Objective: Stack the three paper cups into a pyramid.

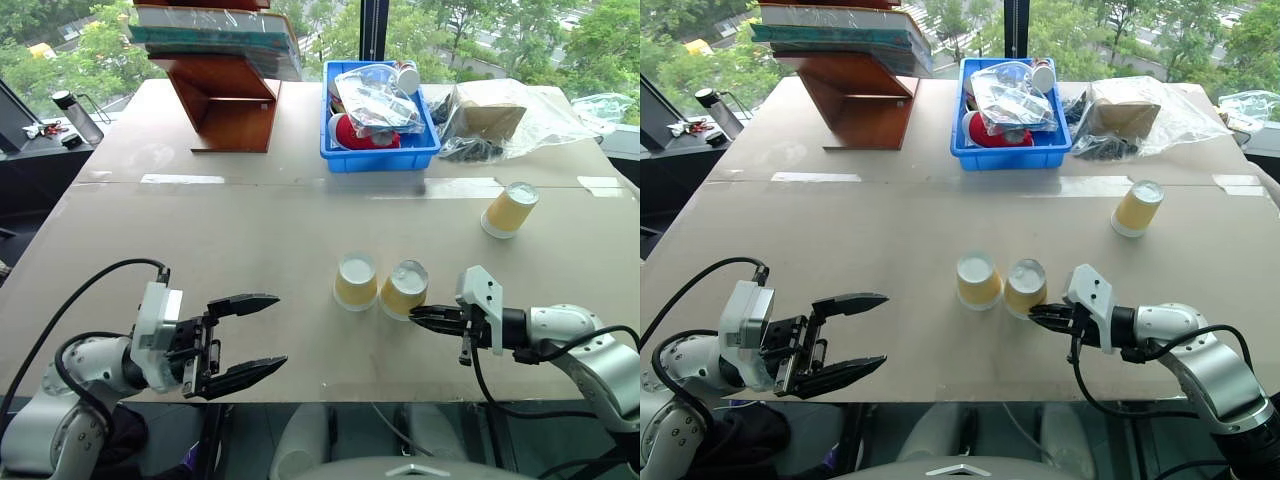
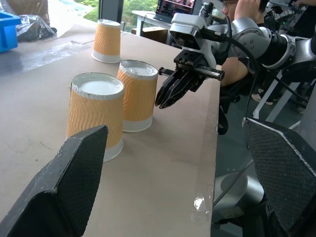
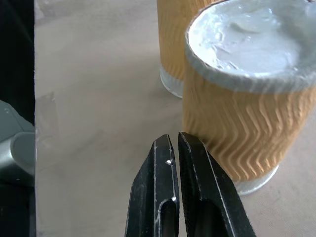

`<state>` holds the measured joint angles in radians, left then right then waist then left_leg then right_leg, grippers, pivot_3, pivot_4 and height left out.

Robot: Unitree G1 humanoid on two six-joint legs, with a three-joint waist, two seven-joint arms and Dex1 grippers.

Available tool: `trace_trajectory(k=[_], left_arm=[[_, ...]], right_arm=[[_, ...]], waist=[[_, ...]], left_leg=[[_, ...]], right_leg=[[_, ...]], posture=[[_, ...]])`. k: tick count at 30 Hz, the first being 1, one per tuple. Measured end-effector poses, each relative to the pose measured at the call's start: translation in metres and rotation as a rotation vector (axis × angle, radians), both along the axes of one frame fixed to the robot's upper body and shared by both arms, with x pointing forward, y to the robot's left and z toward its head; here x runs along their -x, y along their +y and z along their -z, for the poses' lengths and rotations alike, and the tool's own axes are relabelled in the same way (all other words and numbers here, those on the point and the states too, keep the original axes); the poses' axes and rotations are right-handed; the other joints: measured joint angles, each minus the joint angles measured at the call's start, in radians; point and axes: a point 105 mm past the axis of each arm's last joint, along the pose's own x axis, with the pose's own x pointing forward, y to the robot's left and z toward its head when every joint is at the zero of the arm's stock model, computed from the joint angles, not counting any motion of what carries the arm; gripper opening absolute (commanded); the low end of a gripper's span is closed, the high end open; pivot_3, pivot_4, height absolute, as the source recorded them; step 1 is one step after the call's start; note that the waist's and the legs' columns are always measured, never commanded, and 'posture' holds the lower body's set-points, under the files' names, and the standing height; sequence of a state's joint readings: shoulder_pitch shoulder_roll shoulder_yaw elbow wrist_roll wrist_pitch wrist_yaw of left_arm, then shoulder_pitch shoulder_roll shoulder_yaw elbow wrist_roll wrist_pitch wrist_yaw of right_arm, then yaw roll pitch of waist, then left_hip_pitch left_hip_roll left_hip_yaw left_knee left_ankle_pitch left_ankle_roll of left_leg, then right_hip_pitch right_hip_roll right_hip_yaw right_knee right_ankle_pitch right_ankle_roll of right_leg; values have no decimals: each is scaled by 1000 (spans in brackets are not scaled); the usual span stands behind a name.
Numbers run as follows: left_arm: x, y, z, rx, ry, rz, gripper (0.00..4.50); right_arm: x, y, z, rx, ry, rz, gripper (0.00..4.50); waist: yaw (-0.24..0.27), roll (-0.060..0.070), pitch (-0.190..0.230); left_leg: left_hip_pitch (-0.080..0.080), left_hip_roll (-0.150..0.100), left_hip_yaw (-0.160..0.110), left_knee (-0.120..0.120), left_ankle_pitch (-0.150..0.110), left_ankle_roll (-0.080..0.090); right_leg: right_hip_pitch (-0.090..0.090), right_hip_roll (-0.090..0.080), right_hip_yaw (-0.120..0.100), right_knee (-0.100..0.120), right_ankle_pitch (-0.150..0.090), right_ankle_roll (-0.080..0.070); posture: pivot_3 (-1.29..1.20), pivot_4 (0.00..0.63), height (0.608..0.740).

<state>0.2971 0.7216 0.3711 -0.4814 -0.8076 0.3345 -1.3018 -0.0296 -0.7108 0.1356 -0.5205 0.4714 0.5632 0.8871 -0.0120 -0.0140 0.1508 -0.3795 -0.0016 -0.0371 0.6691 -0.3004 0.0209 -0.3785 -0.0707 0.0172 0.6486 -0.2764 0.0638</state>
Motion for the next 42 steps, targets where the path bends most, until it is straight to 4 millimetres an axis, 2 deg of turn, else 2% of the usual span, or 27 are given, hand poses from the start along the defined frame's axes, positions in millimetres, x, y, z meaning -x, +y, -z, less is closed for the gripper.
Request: trace_trajectory(k=[2,5,7,9,10,11,12,13,15,19,23,32,42], left_arm=[[0,0,0,0,0,0,4500],[0,-1,0,2,-2,1,4500],[0,-1,0,3,-2,-1,4500],[-1,-1,0,4,-3,-8,4500],[-1,-1,0,4,-4,-9,4500],[-1,-1,0,4,-5,-9,4500],[-1,-1,0,5,-5,-10,4500],[-2,-2,0,6,-6,-9,4500],[-2,-4,-2,8,-15,1,4500],[-2,-4,-1,8,-15,-3,4500],[-2,-4,-1,7,-12,-14,4500],[0,-4,1,5,-5,-21,4500],[0,-4,2,6,0,-34,4500]], right_arm=[[1,-3,-9,-44,7,-1,25],[5,-16,-27,-109,37,-6,749],[7,-31,-46,-169,56,8,1686],[3,-46,-70,-202,2,44,2611],[-1,-51,-79,-219,-30,65,3351],[-4,-52,-81,-223,-39,80,3538],[-13,-55,-83,-222,-65,118,4103],[-30,-59,-86,-217,-118,196,4454],[-80,-78,-89,-195,-228,470,4454],[-110,-95,-74,-129,-245,695,4454],[-121,-107,-67,-91,-257,816,4454],[-131,-115,-88,-80,-380,906,4454],[-142,-146,-65,-25,-320,1087,4454]], waist=[[1,0,0],[3,0,0],[4,0,0],[3,0,0],[0,0,0],[-2,0,0],[-5,0,0],[-9,-1,0],[-10,-1,0],[3,0,0],[0,1,0],[-3,1,1],[-4,1,1]], left_leg=[[0,0,0,0,0,0],[0,0,0,0,0,0],[0,0,0,0,0,1],[0,1,0,0,0,1],[0,1,0,0,0,1],[0,2,0,0,0,1],[1,2,1,0,0,1],[1,2,2,0,0,1],[1,2,3,0,0,0],[-4,2,2,-1,2,-4],[-7,1,3,-1,2,-4],[-6,2,4,-1,2,-4],[-6,1,4,-1,2,-4]], right_leg=[[0,0,0,0,0,0],[0,0,0,-1,0,0],[1,-1,0,-1,0,0],[1,0,-1,-1,0,0],[1,1,0,-1,0,0],[1,1,0,-1,0,0],[1,1,0,-1,0,0],[1,2,1,0,0,0],[0,1,2,1,1,-1],[-4,1,0,-1,0,-1],[-8,0,1,-2,1,0],[-8,1,2,0,1,-1],[-8,1,2,0,1,-1]], posture=[[0,150,740],[0,150,740],[0,150,740],[0,150,740],[0,150,740],[0,150,740],[0,150,740],[0,150,740],[0,150,740],[0,150,740],[0,150,740],[0,150,740],[0,150,740]])
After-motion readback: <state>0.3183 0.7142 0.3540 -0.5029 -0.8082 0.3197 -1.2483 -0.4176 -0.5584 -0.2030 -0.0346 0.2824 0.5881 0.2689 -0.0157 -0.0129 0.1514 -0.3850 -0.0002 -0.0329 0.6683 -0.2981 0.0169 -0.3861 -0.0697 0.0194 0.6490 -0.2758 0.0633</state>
